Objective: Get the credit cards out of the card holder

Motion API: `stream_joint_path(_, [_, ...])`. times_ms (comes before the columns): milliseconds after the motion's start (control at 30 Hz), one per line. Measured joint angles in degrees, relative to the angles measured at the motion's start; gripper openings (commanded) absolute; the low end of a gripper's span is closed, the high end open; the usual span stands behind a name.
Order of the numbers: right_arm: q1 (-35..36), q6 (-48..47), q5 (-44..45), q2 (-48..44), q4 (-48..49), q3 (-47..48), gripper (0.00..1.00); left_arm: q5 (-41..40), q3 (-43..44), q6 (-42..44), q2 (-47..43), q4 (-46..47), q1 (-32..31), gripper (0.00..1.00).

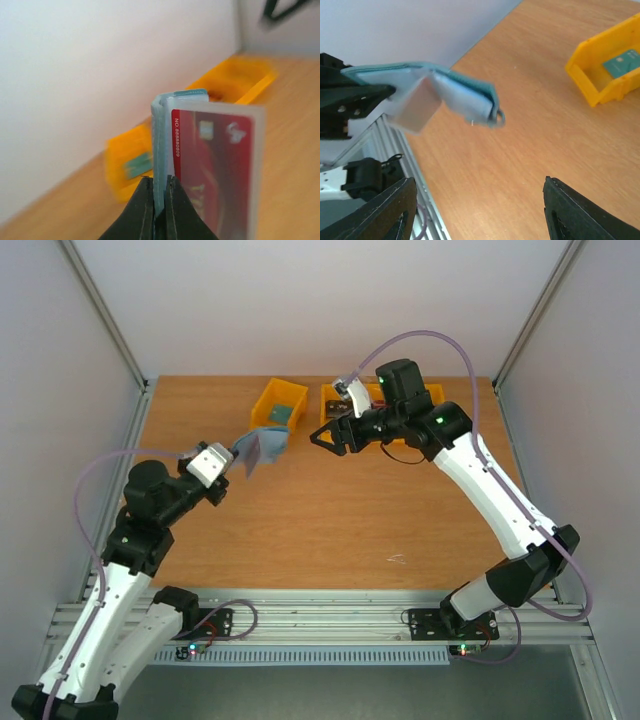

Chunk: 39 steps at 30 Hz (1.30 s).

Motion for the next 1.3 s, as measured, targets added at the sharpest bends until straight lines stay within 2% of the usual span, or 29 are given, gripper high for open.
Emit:
stream_joint_path(100, [0.13,0.04,2.60,-0.57,-0.39,-0.13,0.69,-11.63,-1.90,21.92,0.04,-1.16,0.00,0.00])
stream_joint_path(167, [0.20,0.33,2.86,-0.74,-0.24,-0.55,0.68,-16.85,-3.28,32.28,0.17,-1.55,0.07,0.00])
stream_joint_path(233, [0.28,0.90,2.58,-0.72,0.17,-1.22,0.68,-19.96,-3.41,38.25,0.44,-3.17,0.44,0.00])
stream_joint_path(300, [0.44,1.57,1.75,-0.59,0.76,-1.75,0.68,-19.98,-2.10,38.91,0.61,-5.95,1.14,0.00])
stream_joint_path(367, [0.57,2.34,0.31,-0.31,1.79,-1.92,0.71,-17.59,0.28,35.01,0.79,-8.74,1.97,0.00])
stream_joint_path(533, [2.91,3.43,-3.50,0.33,4.85,-2.19,0.75,-7.56,5.73,17.20,0.79,-11.65,3.15,0.00])
stream_joint_path(633, [4.94,4.09,-4.42,0.46,6.62,-3.04,0.81,-2.08,7.06,6.78,0.81,-12.83,3.56,0.00])
stream_joint_path(833, [6.78,5.29,-4.52,0.96,8.50,-4.72,0.82,8.31,7.52,-9.33,0.85,-13.40,4.70,0.00])
stream_joint_path(967, [6.78,5.31,-3.45,1.11,8.61,-4.76,0.82,14.62,7.26,-19.08,0.83,-10.19,5.68,0.00])
stream_joint_path(1200, [6.75,3.85,-1.33,1.03,6.75,-4.90,0.83,22.88,3.89,-33.27,0.02,1.09,6.80,0.00])
stream_joint_path(1233, [6.75,3.48,-1.40,0.94,6.67,-5.11,0.81,24.02,3.34,-34.97,-0.13,2.86,6.84,0.00])
stream_joint_path(1300, [6.75,2.86,-2.08,0.66,6.58,-5.38,0.70,25.97,2.36,-38.07,-0.31,6.36,6.84,0.00])
